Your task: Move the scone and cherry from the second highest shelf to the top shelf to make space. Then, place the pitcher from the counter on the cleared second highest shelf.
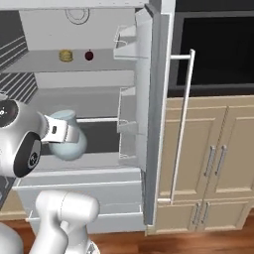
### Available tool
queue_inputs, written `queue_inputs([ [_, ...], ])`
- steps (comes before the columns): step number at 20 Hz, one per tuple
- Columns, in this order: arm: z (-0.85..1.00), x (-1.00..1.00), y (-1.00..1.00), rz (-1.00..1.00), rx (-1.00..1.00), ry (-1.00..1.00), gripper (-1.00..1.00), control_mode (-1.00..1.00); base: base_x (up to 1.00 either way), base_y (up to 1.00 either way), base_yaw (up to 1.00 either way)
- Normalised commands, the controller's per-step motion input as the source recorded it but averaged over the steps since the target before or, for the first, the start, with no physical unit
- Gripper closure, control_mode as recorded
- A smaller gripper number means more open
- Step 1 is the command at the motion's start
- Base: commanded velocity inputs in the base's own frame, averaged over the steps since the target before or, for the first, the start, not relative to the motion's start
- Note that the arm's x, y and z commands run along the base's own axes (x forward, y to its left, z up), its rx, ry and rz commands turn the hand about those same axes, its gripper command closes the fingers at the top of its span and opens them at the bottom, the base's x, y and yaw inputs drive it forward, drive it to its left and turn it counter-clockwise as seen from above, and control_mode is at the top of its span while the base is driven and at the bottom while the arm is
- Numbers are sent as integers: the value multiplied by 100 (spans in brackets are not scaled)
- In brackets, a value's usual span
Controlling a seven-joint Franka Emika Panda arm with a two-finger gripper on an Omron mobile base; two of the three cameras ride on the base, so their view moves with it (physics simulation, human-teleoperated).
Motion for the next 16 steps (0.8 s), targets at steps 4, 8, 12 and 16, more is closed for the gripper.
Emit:
queue_inputs([
  [4,0,0,0,0,0,0,100,100,40,0,41],
  [8,0,0,0,0,0,0,100,100,51,-1,33],
  [12,0,0,0,0,0,0,100,100,58,-1,20],
  [16,0,0,0,0,0,0,100,100,41,0,14],
])
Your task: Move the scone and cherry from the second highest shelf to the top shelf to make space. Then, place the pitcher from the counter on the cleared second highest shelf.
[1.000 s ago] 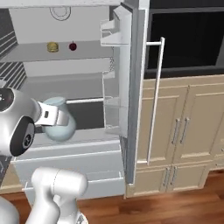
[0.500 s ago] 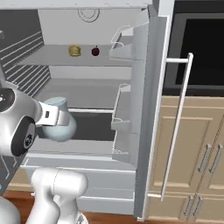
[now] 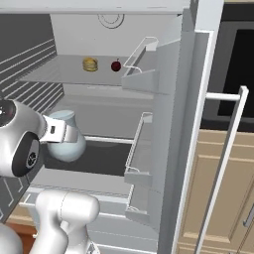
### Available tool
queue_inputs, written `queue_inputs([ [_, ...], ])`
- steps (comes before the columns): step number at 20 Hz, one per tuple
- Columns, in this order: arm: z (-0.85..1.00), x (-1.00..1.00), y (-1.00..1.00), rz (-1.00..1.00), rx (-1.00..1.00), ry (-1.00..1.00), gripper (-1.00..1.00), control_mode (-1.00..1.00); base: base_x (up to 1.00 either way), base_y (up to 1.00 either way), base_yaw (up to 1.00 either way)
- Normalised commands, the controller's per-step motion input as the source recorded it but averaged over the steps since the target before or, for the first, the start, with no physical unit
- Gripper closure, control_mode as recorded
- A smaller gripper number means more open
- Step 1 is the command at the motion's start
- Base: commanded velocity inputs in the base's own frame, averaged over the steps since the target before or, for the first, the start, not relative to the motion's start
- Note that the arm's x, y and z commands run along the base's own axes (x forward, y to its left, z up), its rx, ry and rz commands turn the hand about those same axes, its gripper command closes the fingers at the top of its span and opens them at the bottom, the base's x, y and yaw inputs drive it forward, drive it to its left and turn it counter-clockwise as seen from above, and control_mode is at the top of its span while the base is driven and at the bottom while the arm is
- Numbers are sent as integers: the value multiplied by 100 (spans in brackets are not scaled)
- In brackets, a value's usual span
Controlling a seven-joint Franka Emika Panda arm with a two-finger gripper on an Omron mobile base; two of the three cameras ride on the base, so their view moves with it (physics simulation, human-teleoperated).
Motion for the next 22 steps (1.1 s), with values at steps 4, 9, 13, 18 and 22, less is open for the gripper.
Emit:
queue_inputs([
  [4,-21,32,-7,5,0,-6,100,-100,0,0,0],
  [9,-17,37,-18,1,0,-9,100,-100,0,0,0],
  [13,-8,42,-18,0,0,-10,100,-100,0,0,0],
  [18,-12,59,-16,1,0,-3,100,-100,0,0,0],
  [22,-7,59,-5,0,0,0,100,-100,0,0,0],
])
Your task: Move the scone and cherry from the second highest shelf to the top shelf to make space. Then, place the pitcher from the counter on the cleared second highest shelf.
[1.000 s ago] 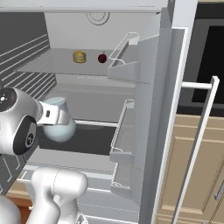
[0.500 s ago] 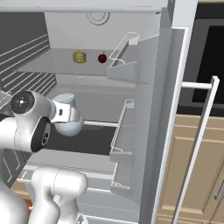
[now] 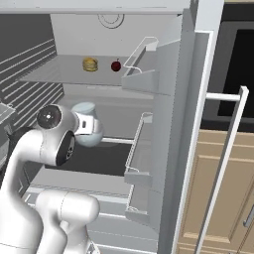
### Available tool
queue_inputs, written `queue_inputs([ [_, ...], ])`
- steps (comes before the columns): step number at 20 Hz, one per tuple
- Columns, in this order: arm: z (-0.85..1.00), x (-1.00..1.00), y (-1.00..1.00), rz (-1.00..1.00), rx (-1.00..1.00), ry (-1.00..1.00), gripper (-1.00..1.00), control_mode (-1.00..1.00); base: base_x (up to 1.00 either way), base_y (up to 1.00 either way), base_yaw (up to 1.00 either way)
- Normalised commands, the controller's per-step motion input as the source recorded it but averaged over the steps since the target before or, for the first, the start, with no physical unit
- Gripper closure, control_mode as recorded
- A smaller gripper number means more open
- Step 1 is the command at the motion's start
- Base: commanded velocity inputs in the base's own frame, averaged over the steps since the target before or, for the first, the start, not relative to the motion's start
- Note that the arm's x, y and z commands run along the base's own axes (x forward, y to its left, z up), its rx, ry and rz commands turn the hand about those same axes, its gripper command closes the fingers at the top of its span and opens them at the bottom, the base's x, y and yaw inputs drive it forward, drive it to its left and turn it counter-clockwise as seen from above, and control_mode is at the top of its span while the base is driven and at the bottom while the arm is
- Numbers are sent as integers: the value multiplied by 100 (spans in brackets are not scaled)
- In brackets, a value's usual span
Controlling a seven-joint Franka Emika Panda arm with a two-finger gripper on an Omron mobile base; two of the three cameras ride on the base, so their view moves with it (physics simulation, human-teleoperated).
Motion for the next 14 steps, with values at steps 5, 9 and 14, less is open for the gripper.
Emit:
queue_inputs([
  [5,-2,57,0,0,0,0,100,-100,0,0,0],
  [9,0,54,0,0,0,0,100,-100,0,0,0],
  [14,-15,50,0,0,0,0,100,-100,0,0,0],
])
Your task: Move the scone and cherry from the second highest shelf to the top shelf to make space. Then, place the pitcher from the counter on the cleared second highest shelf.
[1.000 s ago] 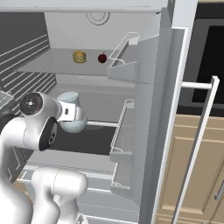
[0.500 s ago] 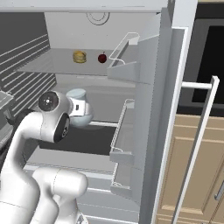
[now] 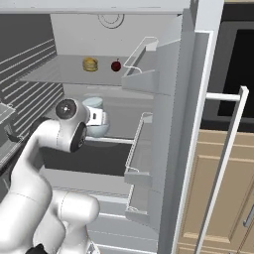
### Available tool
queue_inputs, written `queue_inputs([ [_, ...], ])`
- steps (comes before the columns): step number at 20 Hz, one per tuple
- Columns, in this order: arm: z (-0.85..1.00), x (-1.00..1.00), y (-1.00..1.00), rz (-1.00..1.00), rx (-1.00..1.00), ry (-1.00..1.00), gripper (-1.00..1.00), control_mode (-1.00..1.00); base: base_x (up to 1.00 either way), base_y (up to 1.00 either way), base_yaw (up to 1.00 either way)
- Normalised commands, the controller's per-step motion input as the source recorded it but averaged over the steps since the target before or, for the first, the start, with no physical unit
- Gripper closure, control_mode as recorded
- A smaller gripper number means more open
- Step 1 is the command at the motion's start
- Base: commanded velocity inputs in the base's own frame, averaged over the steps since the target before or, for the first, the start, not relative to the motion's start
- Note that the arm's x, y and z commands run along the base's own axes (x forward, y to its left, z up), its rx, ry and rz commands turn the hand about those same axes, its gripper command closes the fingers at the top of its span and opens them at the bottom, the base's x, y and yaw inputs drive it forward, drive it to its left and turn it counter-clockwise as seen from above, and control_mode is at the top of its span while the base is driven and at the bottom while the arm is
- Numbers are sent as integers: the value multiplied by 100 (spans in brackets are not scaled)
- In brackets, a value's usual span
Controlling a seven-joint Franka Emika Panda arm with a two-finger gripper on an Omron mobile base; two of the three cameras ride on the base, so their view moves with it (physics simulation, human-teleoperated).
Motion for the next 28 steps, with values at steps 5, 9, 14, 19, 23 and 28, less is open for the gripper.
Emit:
queue_inputs([
  [5,-25,47,0,0,0,-1,100,-100,0,0,0],
  [9,-4,51,0,0,2,-4,100,-100,0,0,0],
  [14,-3,52,0,0,2,-4,100,-100,0,0,0],
  [19,-7,52,3,0,0,-6,100,-100,0,0,0],
  [23,-32,40,13,0,0,-19,100,-100,0,0,0],
  [28,-27,44,13,0,0,-16,-100,-100,0,0,0],
])
